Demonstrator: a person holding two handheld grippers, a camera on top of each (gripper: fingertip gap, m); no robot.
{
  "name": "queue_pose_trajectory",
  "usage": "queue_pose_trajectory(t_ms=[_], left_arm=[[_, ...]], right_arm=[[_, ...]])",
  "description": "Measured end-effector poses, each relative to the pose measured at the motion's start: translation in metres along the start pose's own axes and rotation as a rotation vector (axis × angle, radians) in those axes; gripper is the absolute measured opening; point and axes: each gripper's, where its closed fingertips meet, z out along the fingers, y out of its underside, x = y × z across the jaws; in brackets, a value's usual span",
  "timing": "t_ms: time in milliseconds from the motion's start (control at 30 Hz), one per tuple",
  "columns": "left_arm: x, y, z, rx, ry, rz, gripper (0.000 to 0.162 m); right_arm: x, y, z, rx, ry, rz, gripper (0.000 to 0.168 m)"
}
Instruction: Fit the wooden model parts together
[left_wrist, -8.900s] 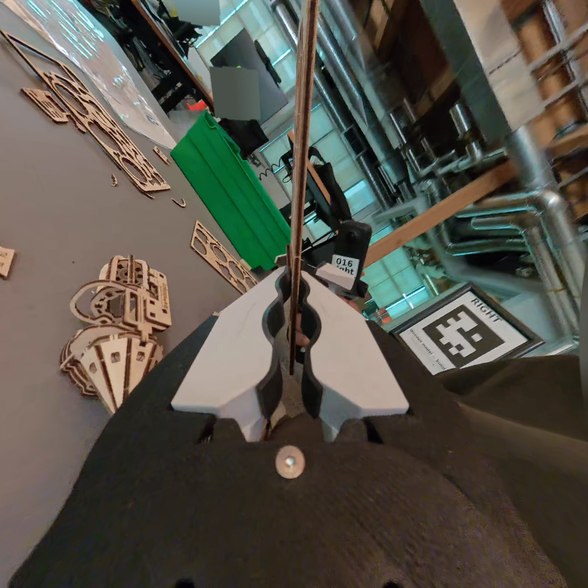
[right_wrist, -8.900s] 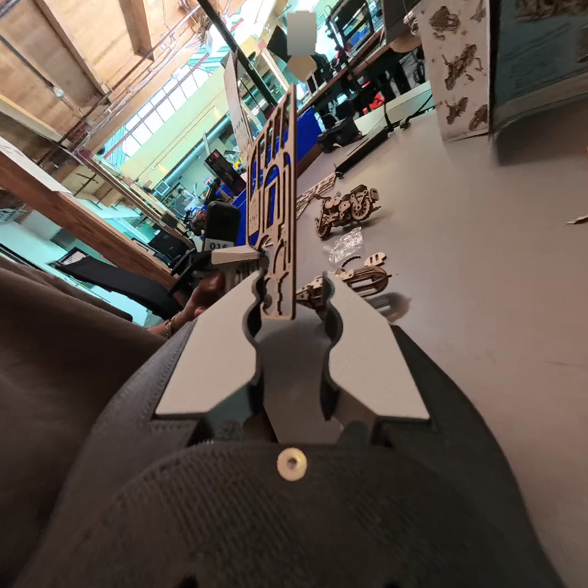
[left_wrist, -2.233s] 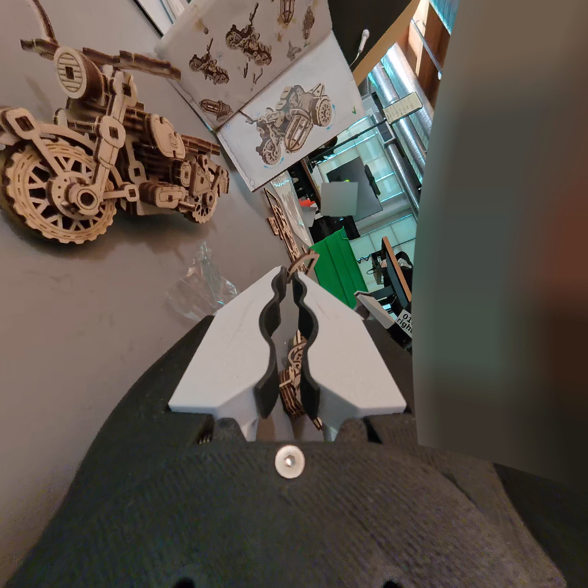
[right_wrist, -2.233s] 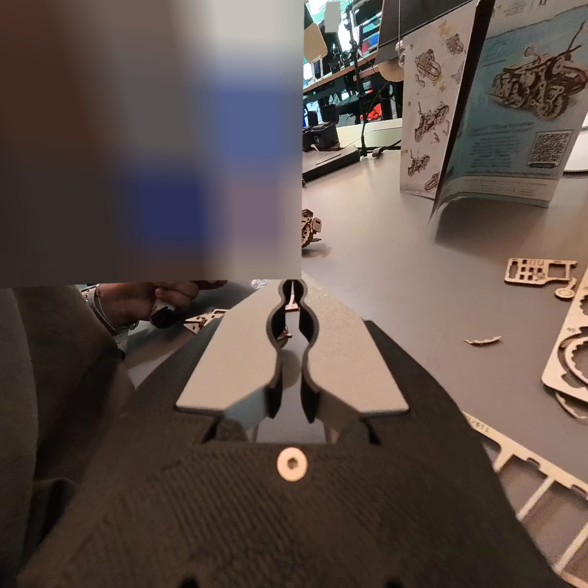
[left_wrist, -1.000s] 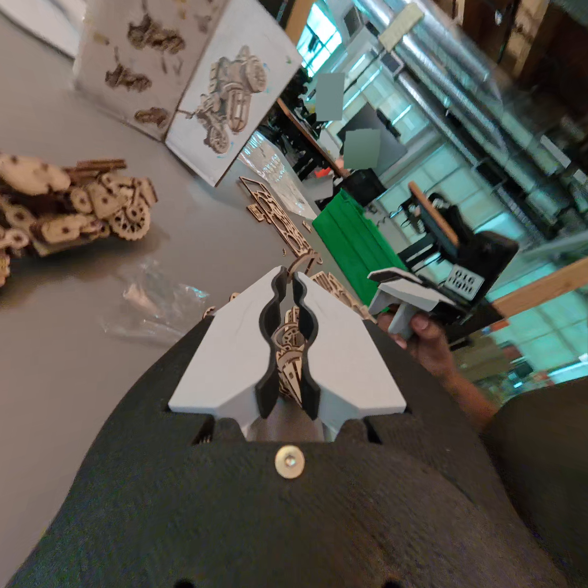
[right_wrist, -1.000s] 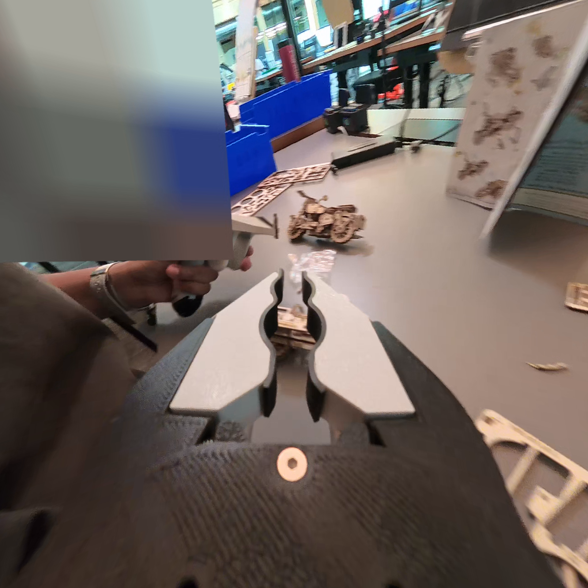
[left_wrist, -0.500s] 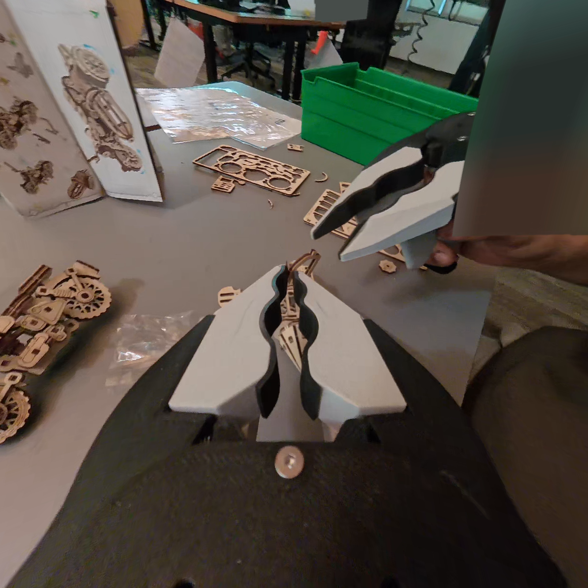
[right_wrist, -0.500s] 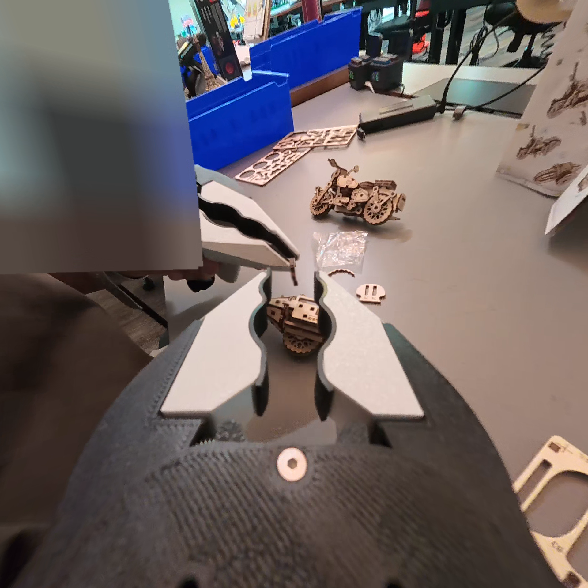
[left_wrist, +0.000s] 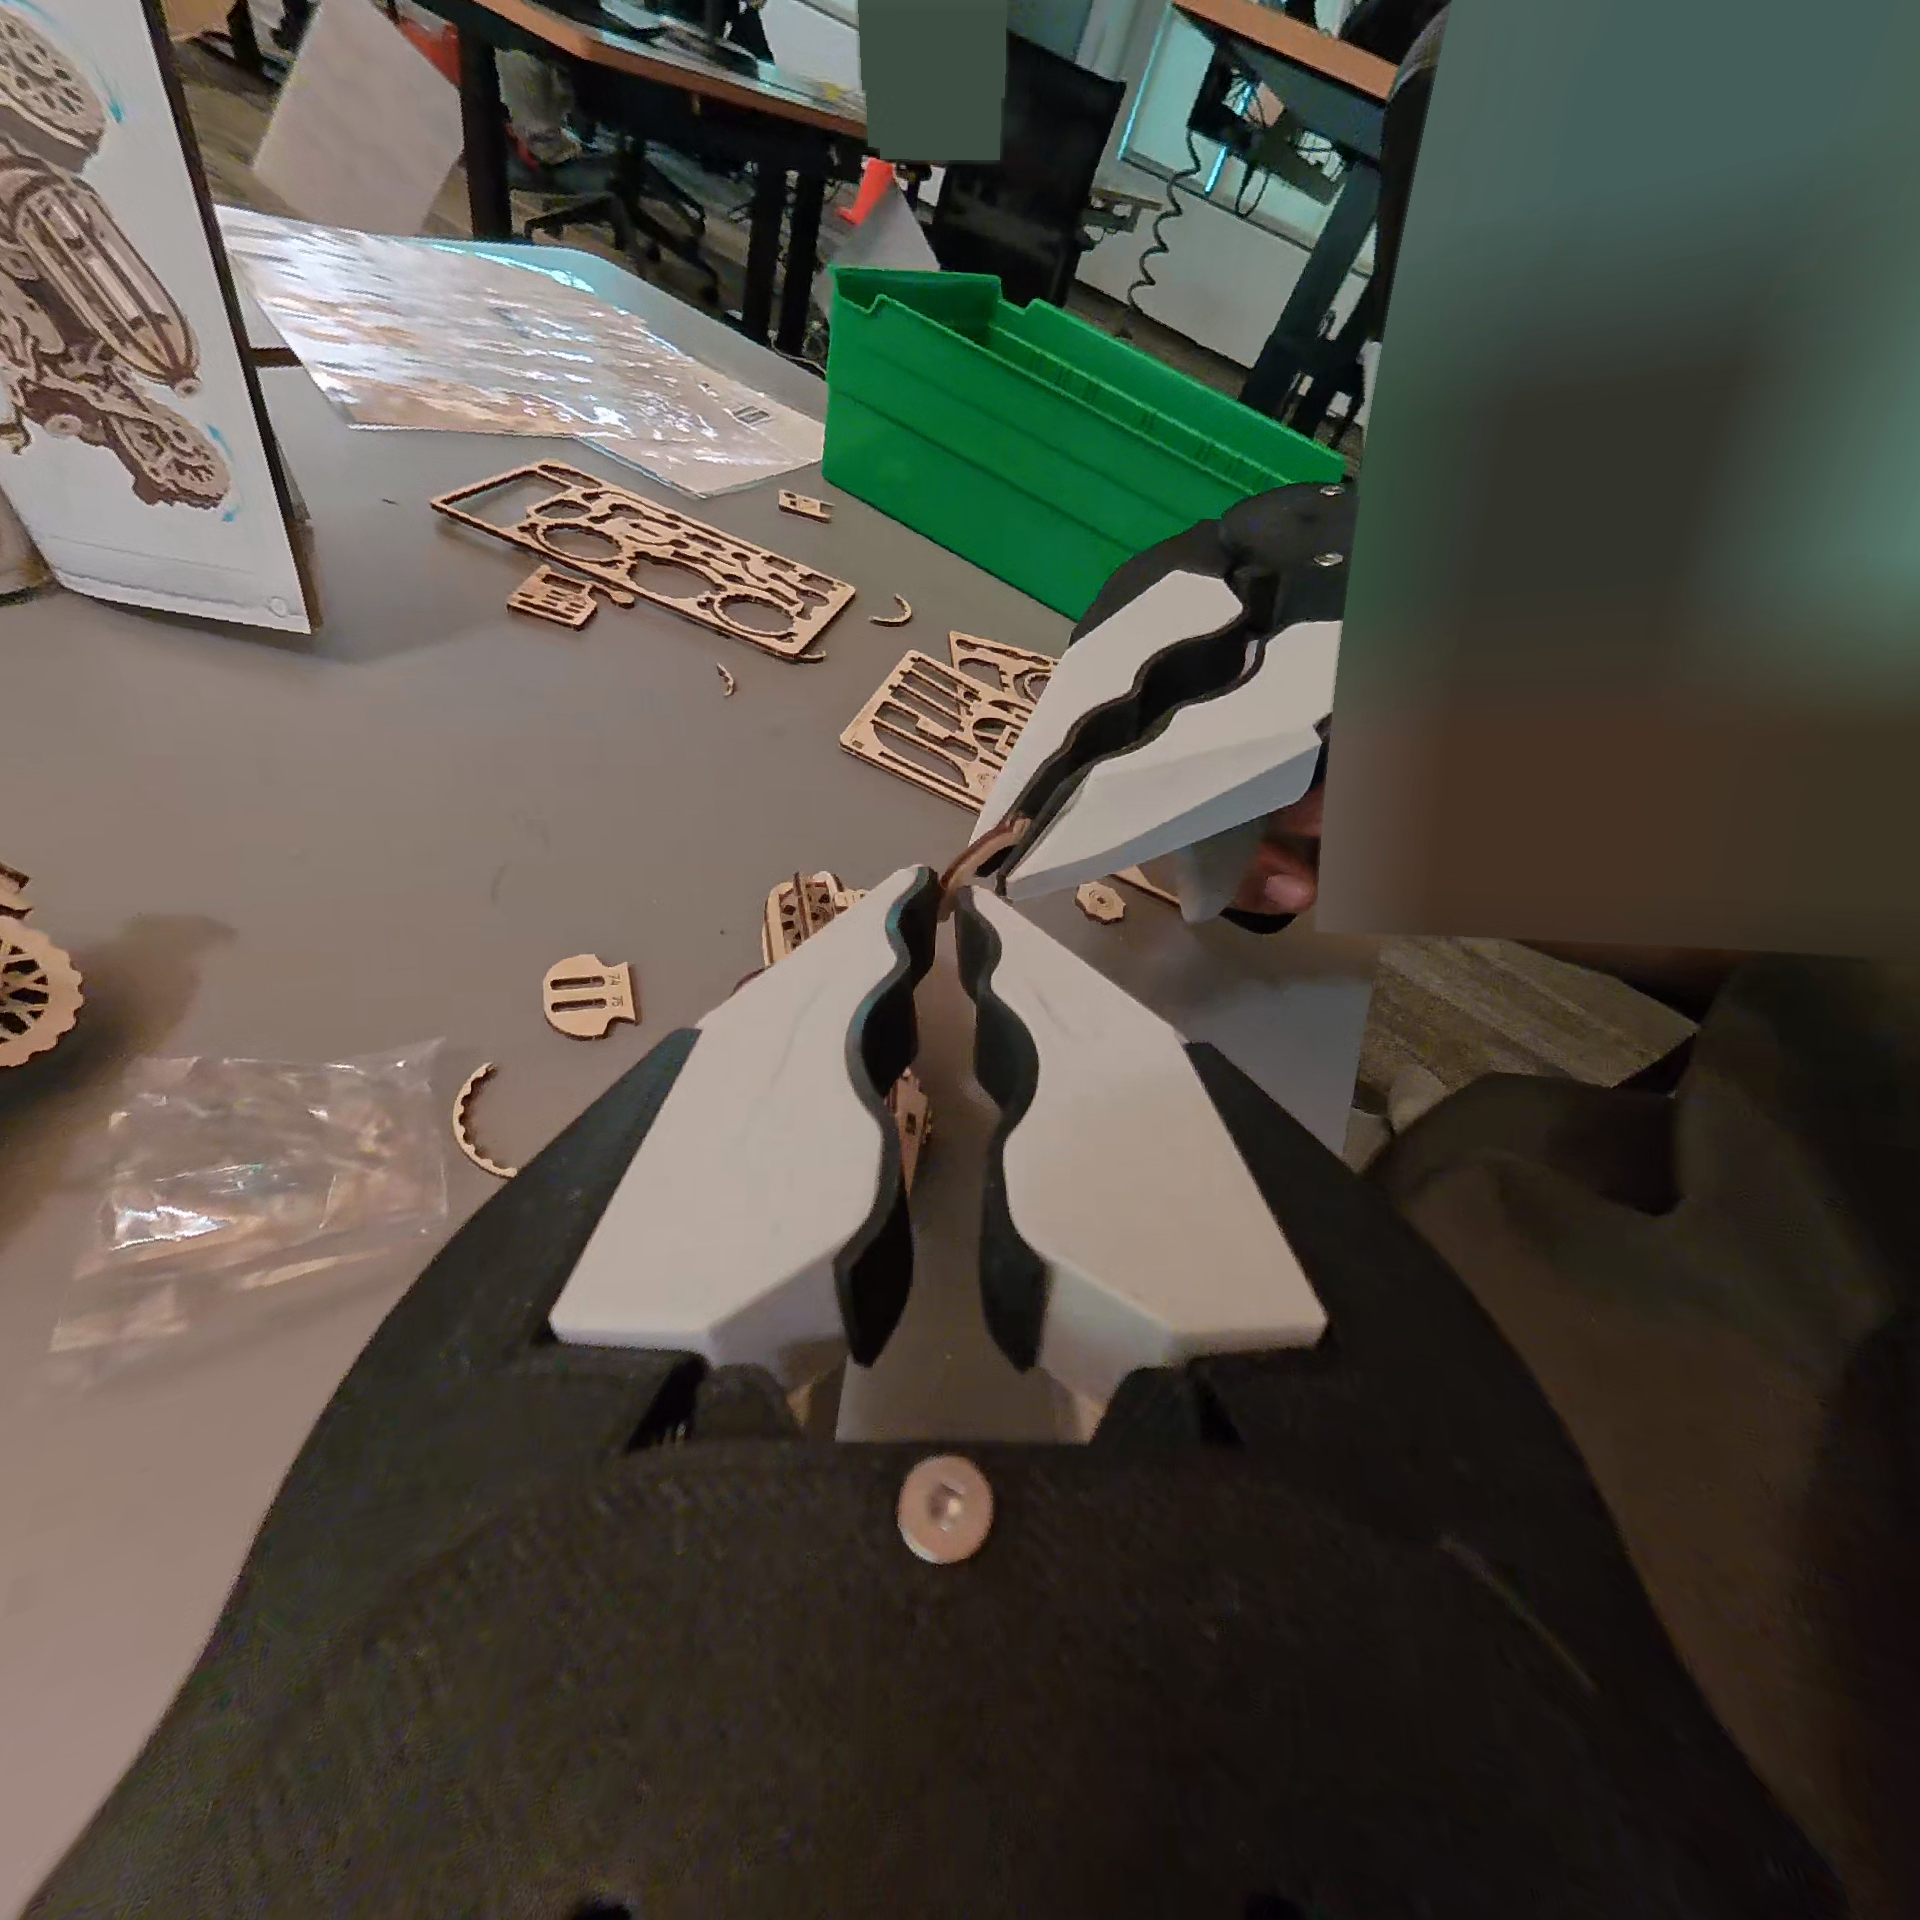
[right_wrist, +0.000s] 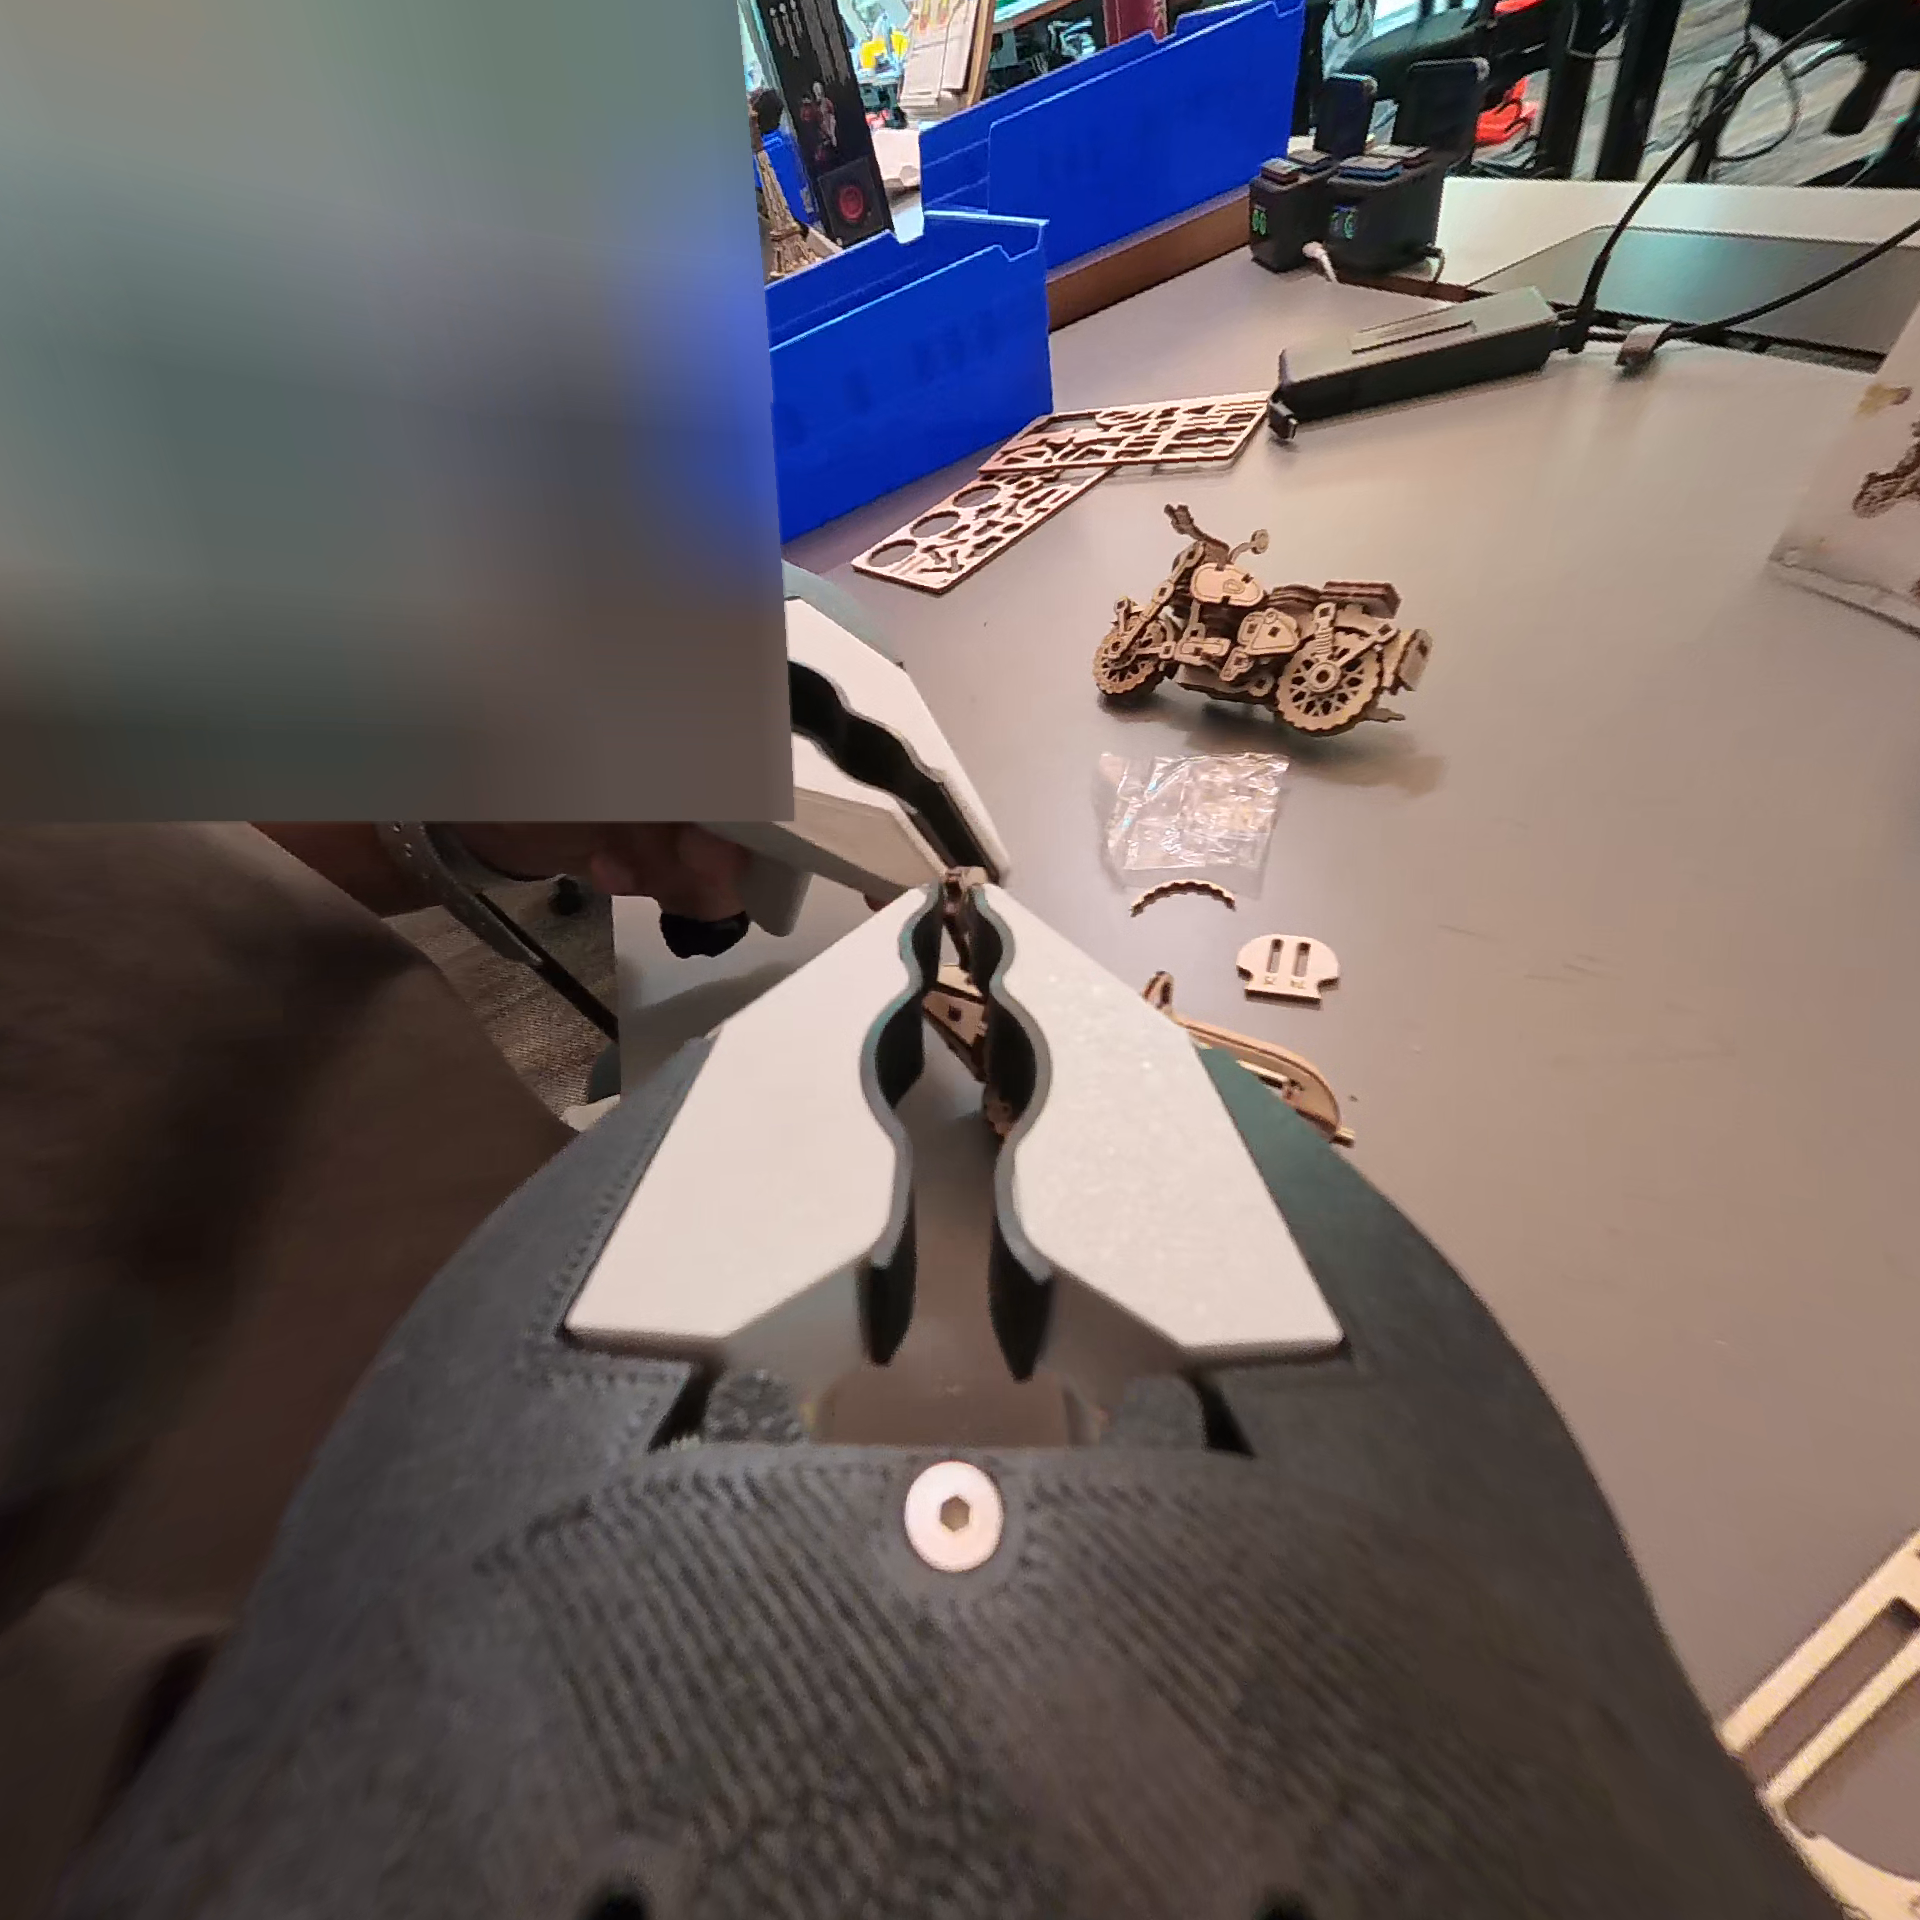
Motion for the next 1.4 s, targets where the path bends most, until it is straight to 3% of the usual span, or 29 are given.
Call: queue_pose_trajectory(t_ms=[333,533,900,1067,1400], left_arm=[[0.001,0.002,-0.002,-0.02,0.029,0.007,0.001],[0.003,0.004,-0.001,-0.022,0.04,-0.003,0.001],[0.002,0.002,0.0,0.01,0.055,-0.032,0.002],[-0.01,0.001,-0.002,0.021,0.004,-0.054,0.013],[-0.014,-0.005,-0.005,0.08,0.049,-0.205,0.017]], right_arm=[[-0.004,0.0,-0.001,0.01,-0.05,0.018,0.014],[0.0,-0.002,-0.003,0.022,-0.034,0.018,0.0],[0.004,-0.003,-0.003,0.031,-0.03,0.069,0.0],[0.01,-0.009,-0.008,0.074,-0.015,0.105,0.0],[0.014,-0.019,-0.007,0.172,-0.019,0.202,0.0]])
